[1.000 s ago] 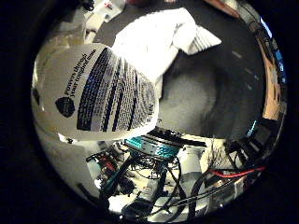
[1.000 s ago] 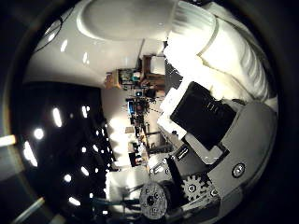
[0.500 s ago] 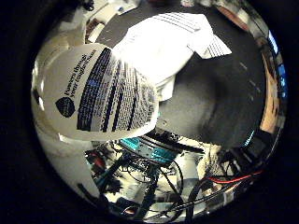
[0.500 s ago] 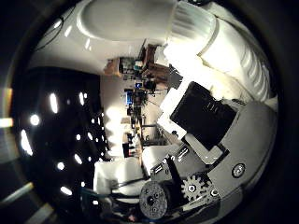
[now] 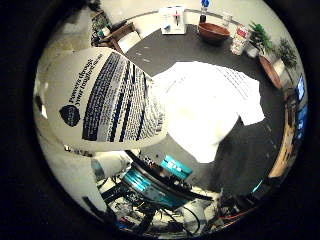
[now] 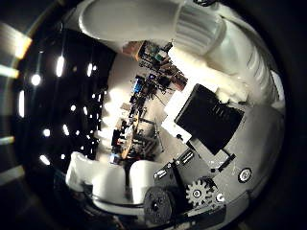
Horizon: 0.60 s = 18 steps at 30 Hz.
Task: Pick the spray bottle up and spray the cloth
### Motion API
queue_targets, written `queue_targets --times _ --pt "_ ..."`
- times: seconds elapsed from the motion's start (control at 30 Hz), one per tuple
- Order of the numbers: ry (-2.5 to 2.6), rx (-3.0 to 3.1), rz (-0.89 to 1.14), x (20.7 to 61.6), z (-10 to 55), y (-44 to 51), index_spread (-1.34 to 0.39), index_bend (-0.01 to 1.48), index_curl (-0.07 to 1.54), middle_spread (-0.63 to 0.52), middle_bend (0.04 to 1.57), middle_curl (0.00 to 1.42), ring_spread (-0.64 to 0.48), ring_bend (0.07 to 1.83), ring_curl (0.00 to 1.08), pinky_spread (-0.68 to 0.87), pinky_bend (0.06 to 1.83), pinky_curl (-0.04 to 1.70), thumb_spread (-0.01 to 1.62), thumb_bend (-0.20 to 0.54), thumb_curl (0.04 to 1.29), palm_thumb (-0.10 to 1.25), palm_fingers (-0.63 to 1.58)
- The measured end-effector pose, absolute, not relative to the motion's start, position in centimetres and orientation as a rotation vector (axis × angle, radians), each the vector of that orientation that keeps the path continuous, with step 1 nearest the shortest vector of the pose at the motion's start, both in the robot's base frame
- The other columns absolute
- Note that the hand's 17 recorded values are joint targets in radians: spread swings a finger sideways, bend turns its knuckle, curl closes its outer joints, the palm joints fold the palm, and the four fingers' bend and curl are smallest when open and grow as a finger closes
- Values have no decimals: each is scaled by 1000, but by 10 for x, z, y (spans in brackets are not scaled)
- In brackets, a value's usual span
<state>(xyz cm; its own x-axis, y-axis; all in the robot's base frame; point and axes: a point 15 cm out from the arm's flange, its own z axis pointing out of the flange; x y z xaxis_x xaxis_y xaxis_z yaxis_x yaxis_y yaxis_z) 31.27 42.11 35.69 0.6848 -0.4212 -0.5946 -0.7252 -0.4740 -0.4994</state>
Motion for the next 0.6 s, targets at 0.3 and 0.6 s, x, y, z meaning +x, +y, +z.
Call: queue_targets --times 0.3,0.6 --pt "712 -2045 619 327 354 486 -266 1136 641 -191 1317 660 -198 1439 572 -319 1282 631 553 -18 1078 1053 1234" --pt "740 -1932 720 397 352 500 -266 1138 641 -191 1318 659 -197 1439 572 -311 1280 635 501 -18 1072 1065 1233"
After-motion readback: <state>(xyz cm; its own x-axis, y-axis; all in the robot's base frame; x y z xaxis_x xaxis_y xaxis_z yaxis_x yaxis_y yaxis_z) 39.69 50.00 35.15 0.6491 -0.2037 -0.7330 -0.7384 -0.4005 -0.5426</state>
